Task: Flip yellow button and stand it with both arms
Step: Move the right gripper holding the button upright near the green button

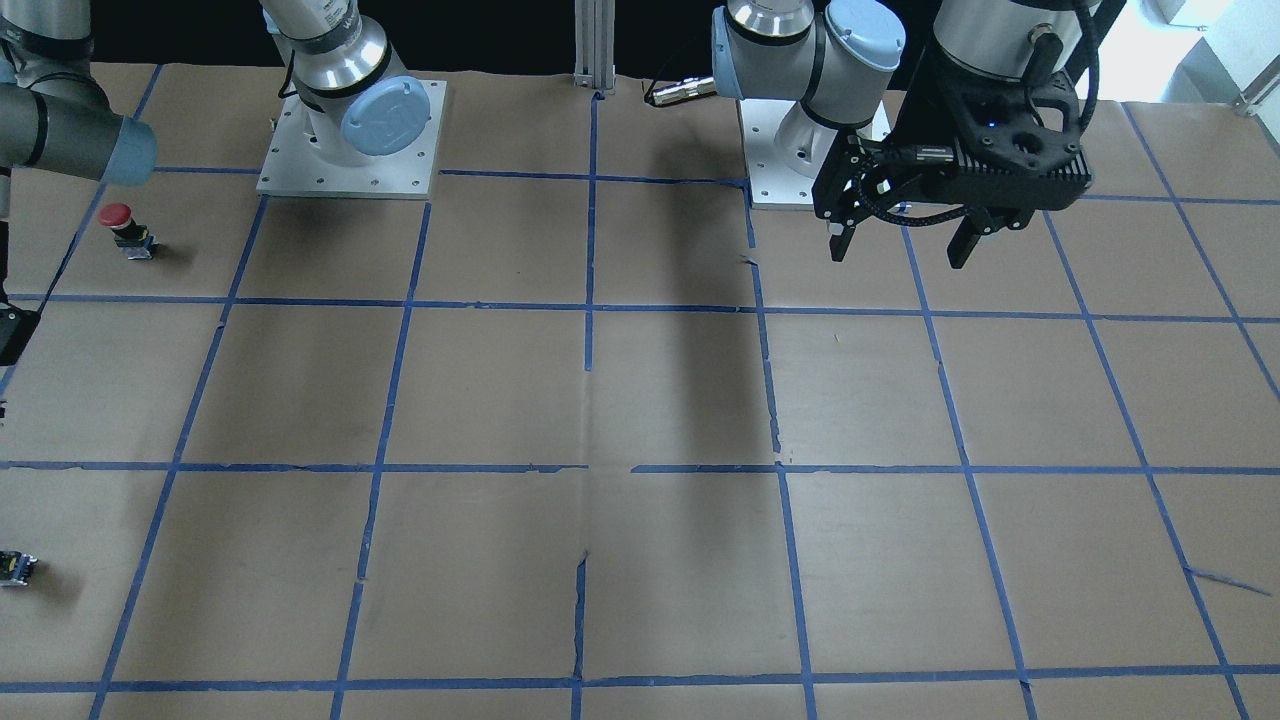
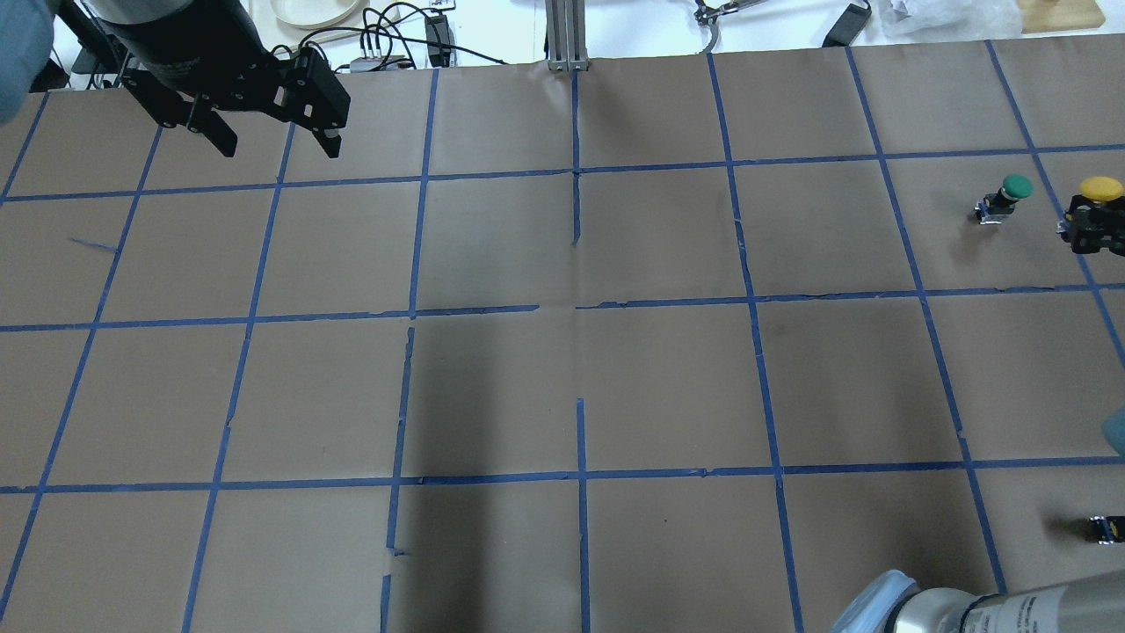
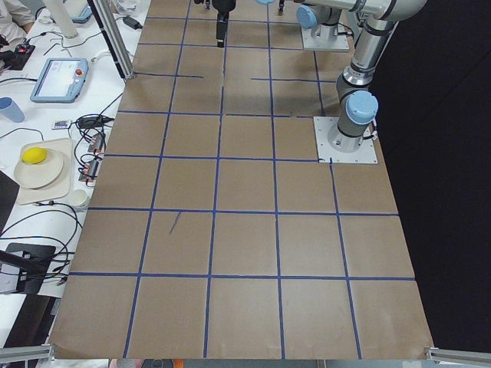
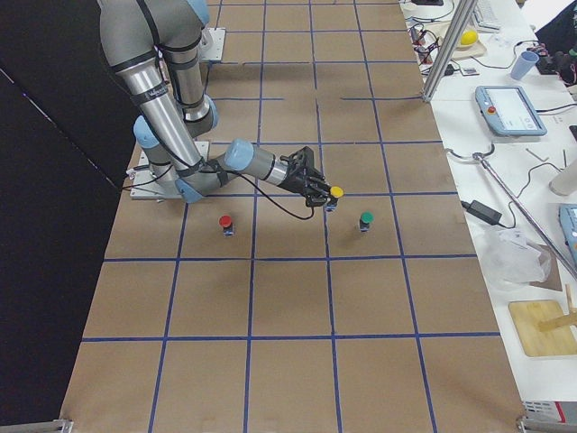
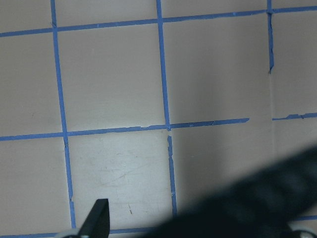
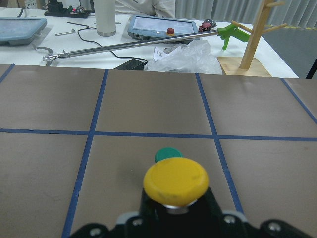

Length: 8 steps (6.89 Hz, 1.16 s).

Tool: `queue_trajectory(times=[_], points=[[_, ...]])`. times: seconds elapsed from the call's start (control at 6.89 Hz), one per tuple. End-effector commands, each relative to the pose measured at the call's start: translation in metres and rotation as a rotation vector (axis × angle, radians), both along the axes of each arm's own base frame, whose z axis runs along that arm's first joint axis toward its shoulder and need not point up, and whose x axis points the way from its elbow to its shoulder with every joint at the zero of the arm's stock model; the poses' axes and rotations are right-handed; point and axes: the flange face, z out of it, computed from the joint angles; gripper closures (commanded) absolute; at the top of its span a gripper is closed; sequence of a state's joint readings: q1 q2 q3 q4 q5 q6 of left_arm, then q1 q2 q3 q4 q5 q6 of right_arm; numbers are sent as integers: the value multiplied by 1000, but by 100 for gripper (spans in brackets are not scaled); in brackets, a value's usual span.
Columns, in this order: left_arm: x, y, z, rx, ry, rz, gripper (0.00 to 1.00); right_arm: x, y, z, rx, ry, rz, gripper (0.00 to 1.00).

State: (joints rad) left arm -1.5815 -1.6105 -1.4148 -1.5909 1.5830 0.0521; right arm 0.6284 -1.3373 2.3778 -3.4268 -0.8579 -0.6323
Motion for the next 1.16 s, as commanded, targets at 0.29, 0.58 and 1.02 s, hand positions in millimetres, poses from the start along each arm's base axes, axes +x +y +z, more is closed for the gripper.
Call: queue_trajectory(times=[0.29,0.58,1.02], points=[[-1,1,2,-2,-2,-1,0,6,22,-30,16,-61,-16,100],[0,1,3,-7,5,-1,0,2,26,-36,54,-69,-79,100],[-1,-1,4,-10,6,1,0,-5,27,-52,85,-86,-164,100]])
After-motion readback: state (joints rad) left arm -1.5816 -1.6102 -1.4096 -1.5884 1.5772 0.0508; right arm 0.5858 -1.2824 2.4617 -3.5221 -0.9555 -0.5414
